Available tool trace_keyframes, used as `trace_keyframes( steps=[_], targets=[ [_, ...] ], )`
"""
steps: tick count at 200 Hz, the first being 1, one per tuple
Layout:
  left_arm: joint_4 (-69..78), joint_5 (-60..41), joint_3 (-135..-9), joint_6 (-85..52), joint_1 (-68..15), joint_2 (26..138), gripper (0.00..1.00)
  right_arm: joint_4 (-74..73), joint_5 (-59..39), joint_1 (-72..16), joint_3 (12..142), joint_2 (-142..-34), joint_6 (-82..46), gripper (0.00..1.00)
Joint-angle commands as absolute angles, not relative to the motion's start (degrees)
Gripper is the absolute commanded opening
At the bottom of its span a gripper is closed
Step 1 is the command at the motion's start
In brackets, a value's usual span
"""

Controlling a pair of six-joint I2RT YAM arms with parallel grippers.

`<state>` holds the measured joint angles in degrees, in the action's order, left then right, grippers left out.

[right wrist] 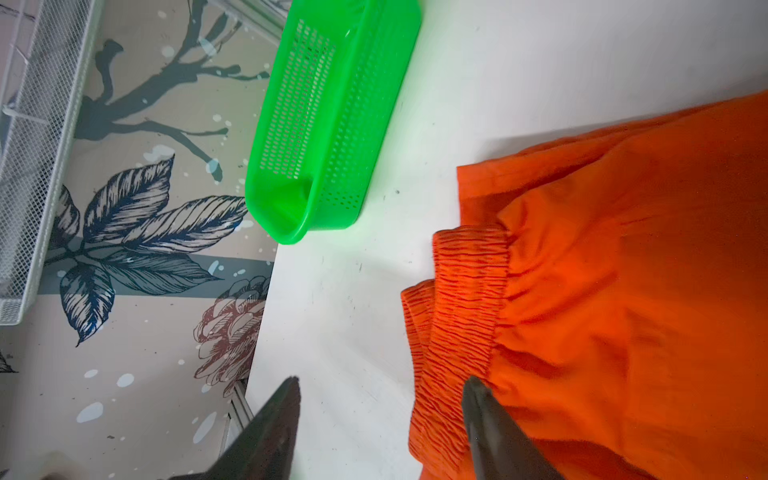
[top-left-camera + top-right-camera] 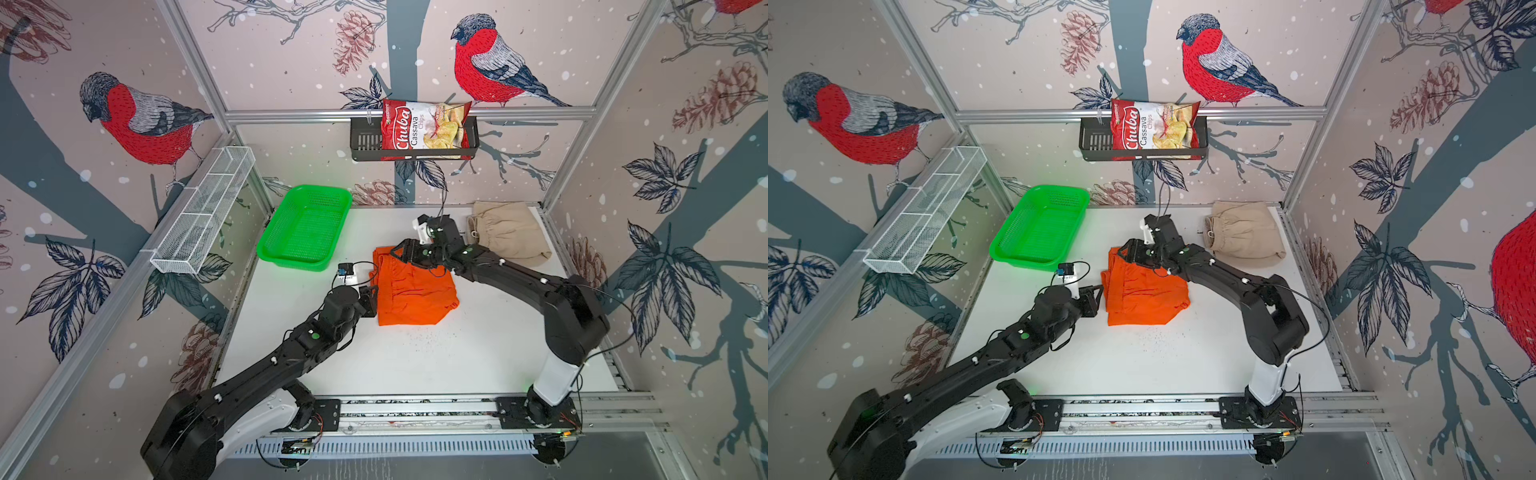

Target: Fold and stack the shorts

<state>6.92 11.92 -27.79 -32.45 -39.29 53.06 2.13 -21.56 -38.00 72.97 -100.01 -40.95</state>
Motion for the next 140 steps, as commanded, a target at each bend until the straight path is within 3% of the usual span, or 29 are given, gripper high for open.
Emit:
trace_keyframes(
  steps=[1,73,140],
  targets=[
    [7.8,12.0,-28.7,-28.4,-39.2,52.1,0.33,0.8,-22.1,-34.7,67.1,-96.6,-39.2,0.6],
    [19.1,4.2,-37.4,-26.4,-38.9,75.4,0.21,-7.5,-25.7,-29.3,50.7,-96.9,-38.5,0.33],
    [24.2,-5.2,-43.4,-27.6,-28.6,96.6,0.12,-10.8,-26.0,-29.9,40.3,-98.9,-39.2,0.25]
  ],
)
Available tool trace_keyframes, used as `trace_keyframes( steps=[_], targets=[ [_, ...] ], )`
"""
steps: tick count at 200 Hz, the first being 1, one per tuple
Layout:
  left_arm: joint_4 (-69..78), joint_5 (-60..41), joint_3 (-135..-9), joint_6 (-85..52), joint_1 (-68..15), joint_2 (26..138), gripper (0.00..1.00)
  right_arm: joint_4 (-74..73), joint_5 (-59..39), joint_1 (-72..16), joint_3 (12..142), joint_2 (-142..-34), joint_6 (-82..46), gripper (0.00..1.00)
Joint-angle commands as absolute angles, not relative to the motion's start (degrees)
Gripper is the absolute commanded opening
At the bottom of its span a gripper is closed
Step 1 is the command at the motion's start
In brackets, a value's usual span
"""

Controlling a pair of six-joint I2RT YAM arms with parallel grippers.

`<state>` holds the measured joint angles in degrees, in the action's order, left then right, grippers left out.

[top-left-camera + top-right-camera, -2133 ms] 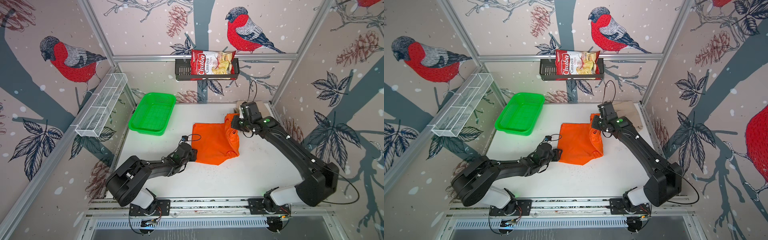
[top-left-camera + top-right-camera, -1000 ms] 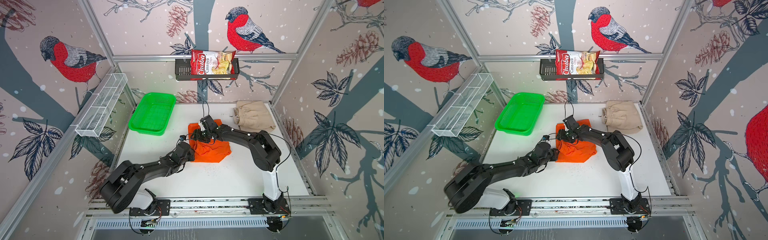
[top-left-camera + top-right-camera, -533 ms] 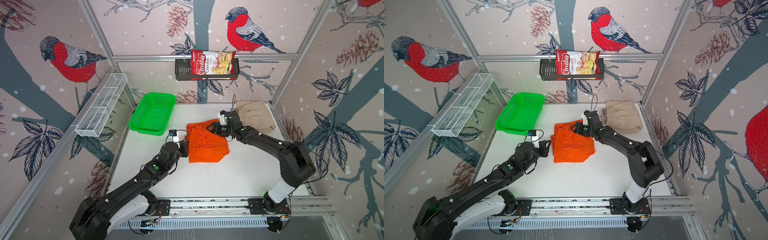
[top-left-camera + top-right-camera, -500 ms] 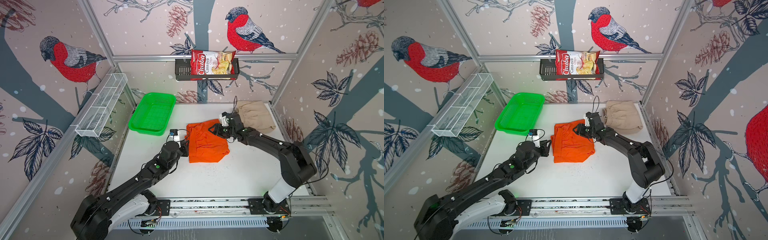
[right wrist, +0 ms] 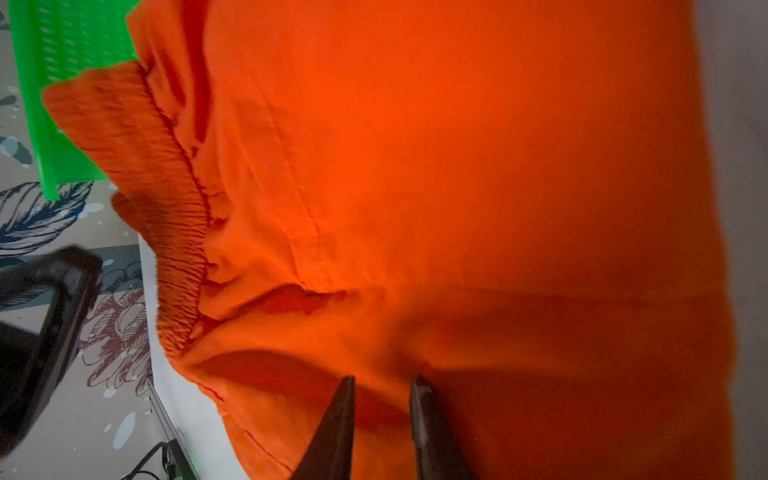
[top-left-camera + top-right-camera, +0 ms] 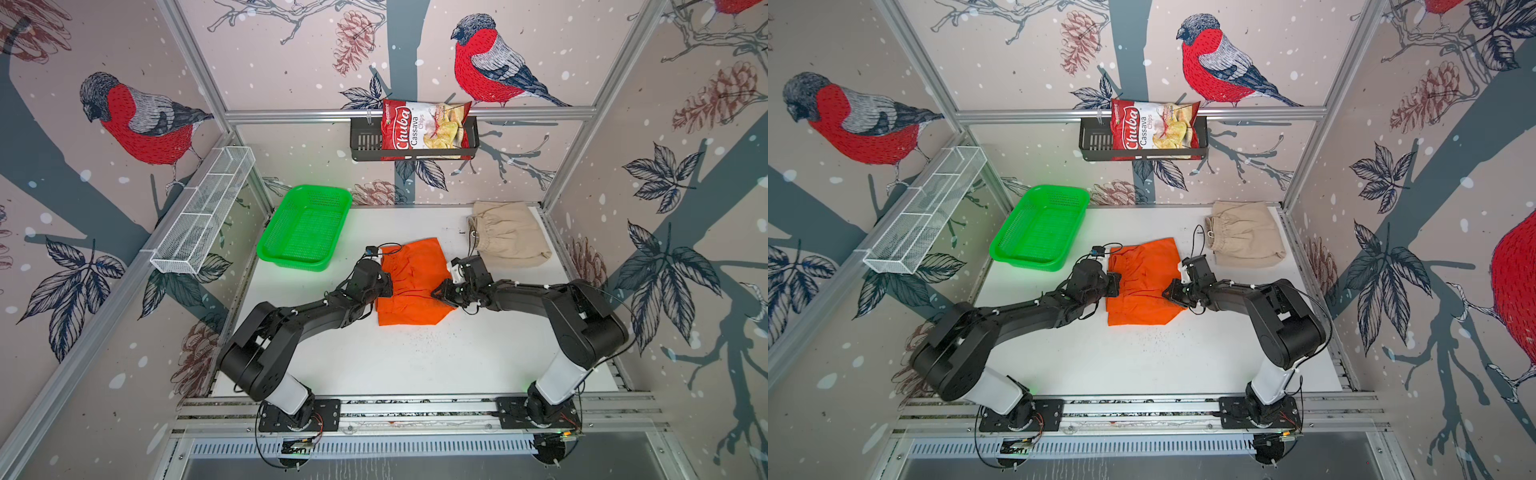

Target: Fold and stack the shorts

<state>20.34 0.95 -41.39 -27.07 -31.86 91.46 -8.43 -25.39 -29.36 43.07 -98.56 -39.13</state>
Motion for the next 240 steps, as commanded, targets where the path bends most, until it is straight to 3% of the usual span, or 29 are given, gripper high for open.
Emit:
trace_keyframes(
  steps=[1,32,65,106,142,187,240],
  targets=[
    [24.1,-5.5,-43.5,-27.7,-28.3,96.8,0.12,-10.8,-26.0,-29.9,40.2,-98.8,-39.2,0.25],
    [19.1,-12.7,-48.2,-29.0,-23.4,105.5,0.1,-11.5,-24.6,-32.1,34.4,-97.0,-40.4,0.24],
    [21.4,-15.0,-45.5,-31.1,-20.3,106.2,0.11,-13.9,-24.3,-33.3,29.6,-95.1,-43.1,0.24],
    [18.6,-16.7,-45.0,-27.2,-20.4,97.3,0.35,-10.5,-24.3,-33.2,35.1,-88.7,-41.8,0.38],
    [17.6,-13.2,-44.5,-16.5,-26.6,86.9,0.6,-4.6,-23.6,-29.8,39.2,-78.6,-38.0,0.45],
    [23.0,-17.4,-40.3,4.5,-37.6,83.0,0.65,-4.7,-30.2,-17.9,34.6,-69.0,-36.5,0.52],
    [17.2,-17.1,-49.6,21.3,-49.1,96.9,0.73,-5.5,-37.7,-8.5,30.8,-67.6,-35.8,0.58]
  ],
)
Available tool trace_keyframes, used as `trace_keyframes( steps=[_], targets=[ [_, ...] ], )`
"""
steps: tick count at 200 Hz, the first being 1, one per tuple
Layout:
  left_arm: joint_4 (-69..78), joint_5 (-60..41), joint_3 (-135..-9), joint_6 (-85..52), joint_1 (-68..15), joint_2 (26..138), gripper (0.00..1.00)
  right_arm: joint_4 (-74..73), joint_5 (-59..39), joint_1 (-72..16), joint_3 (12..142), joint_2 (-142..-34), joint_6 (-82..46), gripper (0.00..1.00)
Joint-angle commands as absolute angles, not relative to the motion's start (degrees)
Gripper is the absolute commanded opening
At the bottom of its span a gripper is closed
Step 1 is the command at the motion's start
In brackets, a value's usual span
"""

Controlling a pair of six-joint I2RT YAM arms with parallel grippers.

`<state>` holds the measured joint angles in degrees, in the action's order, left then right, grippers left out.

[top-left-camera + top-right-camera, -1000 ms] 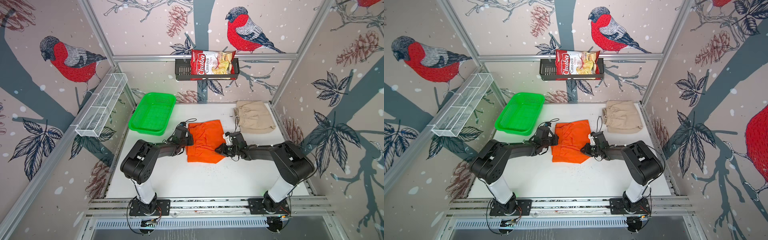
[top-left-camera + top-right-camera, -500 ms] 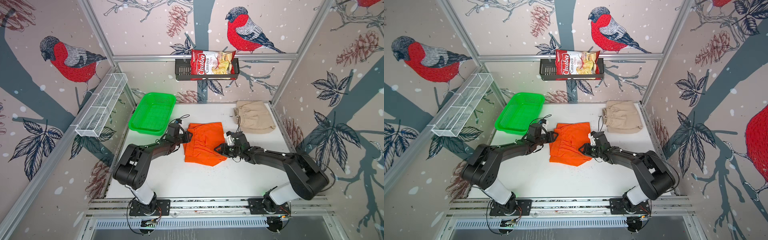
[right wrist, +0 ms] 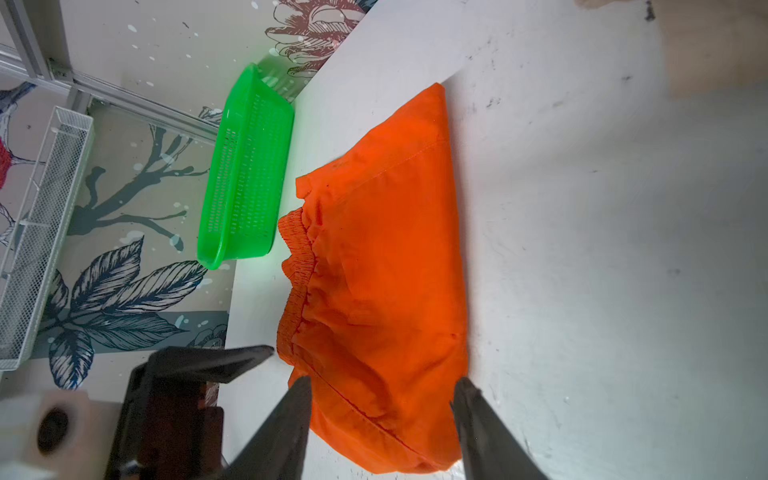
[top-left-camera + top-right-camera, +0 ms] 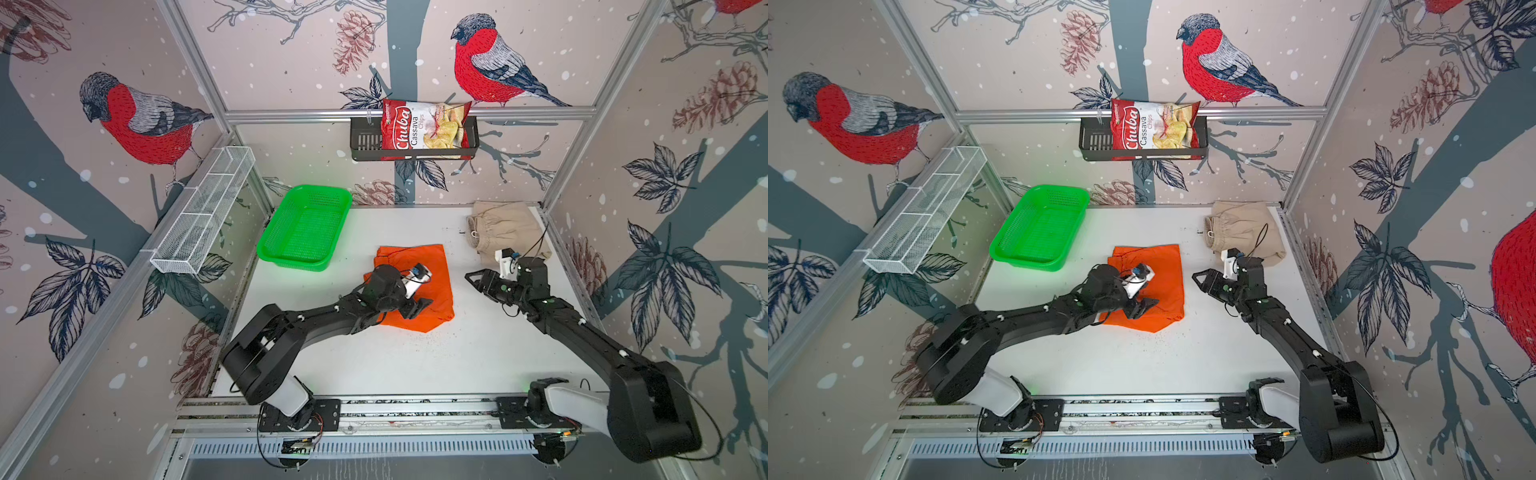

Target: Fold and stack the shorts

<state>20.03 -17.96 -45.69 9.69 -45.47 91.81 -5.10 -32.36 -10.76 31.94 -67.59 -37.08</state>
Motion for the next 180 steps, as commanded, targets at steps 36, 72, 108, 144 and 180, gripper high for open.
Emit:
trace_keyframes(
  steps=[36,72,108,144,180],
  targets=[
    [13.8,-16.0,-55.8,26.0,-52.7,105.8,0.76,-6.6,-40.4,-6.1,28.9,-68.6,-36.1,0.6],
    [14.7,-7.6,-57.6,25.1,-53.4,111.0,0.75,-7.0,-41.2,-5.7,28.3,-70.3,-36.3,0.61],
    [15.8,-4.4,-58.7,24.1,-53.5,113.0,0.55,-9.3,-41.9,-5.8,27.5,-73.3,-39.0,0.62],
    [20.5,-4.2,-56.5,18.7,-53.5,109.4,0.13,-14.4,-43.0,-8.2,28.5,-80.4,-47.4,0.66],
    [29.6,-6.6,-51.1,14.4,-53.5,104.4,0.05,-25.7,-45.4,-9.9,29.7,-88.5,-58.1,0.7]
  ],
)
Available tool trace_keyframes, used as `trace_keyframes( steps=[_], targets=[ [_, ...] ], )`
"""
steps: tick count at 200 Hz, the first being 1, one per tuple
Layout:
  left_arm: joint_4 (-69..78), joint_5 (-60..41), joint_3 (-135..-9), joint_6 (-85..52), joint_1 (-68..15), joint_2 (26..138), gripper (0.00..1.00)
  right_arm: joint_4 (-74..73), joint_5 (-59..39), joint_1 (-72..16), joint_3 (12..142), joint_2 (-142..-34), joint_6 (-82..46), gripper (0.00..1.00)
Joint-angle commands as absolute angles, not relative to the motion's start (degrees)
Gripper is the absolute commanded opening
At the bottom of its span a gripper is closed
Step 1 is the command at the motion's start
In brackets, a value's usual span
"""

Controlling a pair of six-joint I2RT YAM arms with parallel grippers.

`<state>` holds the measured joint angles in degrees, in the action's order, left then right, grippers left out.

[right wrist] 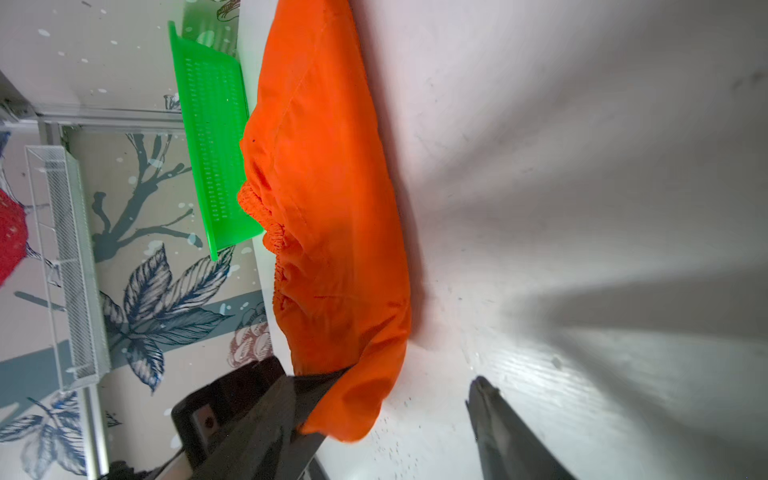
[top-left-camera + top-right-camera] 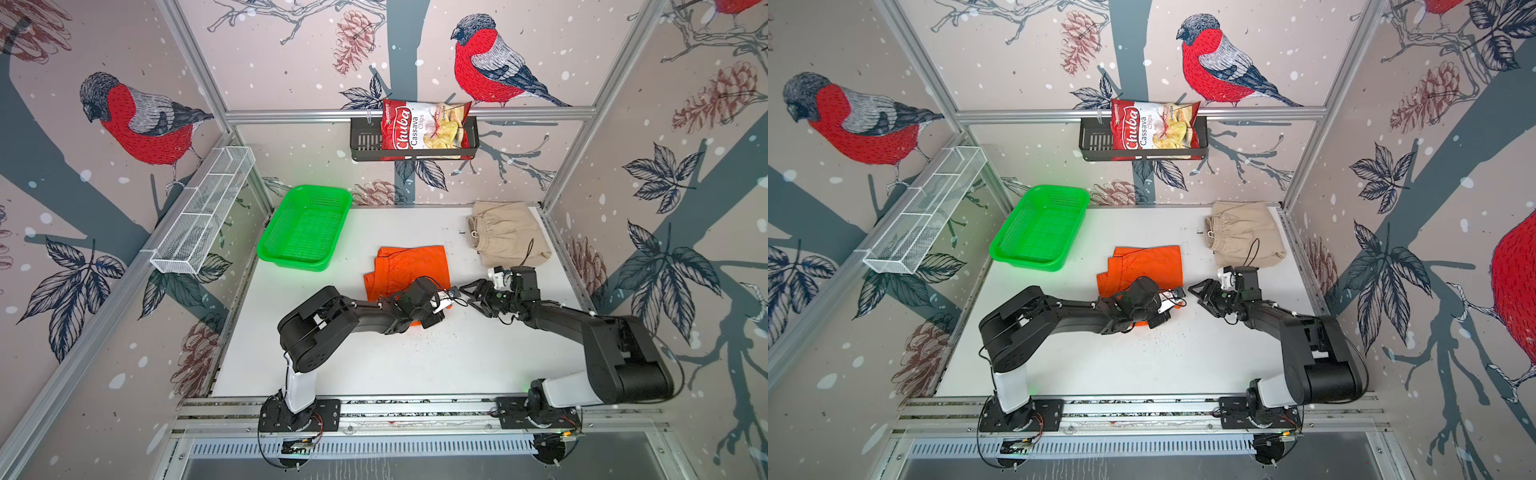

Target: Fold and stack the shorts

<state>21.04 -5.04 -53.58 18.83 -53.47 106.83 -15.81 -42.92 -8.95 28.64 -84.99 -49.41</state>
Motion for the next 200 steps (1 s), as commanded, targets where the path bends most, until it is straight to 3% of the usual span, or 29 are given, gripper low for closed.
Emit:
trace_keyframes(
  steps=[1,40,126,137,138,147,153,163,172,187,200],
  targets=[
    [29.9,-6.5,-50.9,14.3,-53.5,104.3,0.05,-25.9,-45.4,-9.9,29.9,-88.7,-58.2,0.7],
    [40.3,-8.5,-44.8,14.6,-53.5,102.8,0.03,-32.9,-46.5,-13.5,33.4,-95.2,-63.4,0.71],
    [44.0,-10.5,-43.8,13.3,-53.5,102.6,0.02,-41.1,-46.1,-19.7,41.0,-107.6,-68.8,0.68],
    [43.9,-10.6,-43.8,13.3,-53.5,102.7,0.02,-41.0,-46.3,-19.9,42.0,-108.5,-68.3,0.59],
    [43.9,-10.6,-43.8,13.3,-53.5,102.7,0.02,-41.0,-46.3,-19.9,42.2,-108.6,-68.2,0.54],
    [43.3,-10.0,-43.8,13.4,-53.5,102.5,0.03,-38.0,-46.4,-19.8,43.4,-108.8,-65.8,0.35],
    [42.8,-9.1,-43.9,13.1,-53.5,102.3,0.05,-34.7,-46.0,-19.6,44.5,-108.5,-62.9,0.26],
    [41.3,-7.5,-44.2,12.6,-53.5,101.5,0.15,-26.4,-43.9,-19.2,46.9,-107.6,-56.2,0.14],
    [40.0,-6.3,-44.2,12.2,-53.5,100.4,0.32,-17.2,-40.5,-18.9,49.7,-106.2,-49.3,0.03],
    [39.0,-1.7,-43.7,9.4,-53.5,97.8,0.52,-3.1,-33.3,-18.6,55.2,-104.0,-37.6,0.01],
    [38.4,2.3,-42.6,7.6,-53.4,95.3,0.58,6.2,-27.6,-18.1,60.4,-103.0,-29.4,0.01]
  ],
)
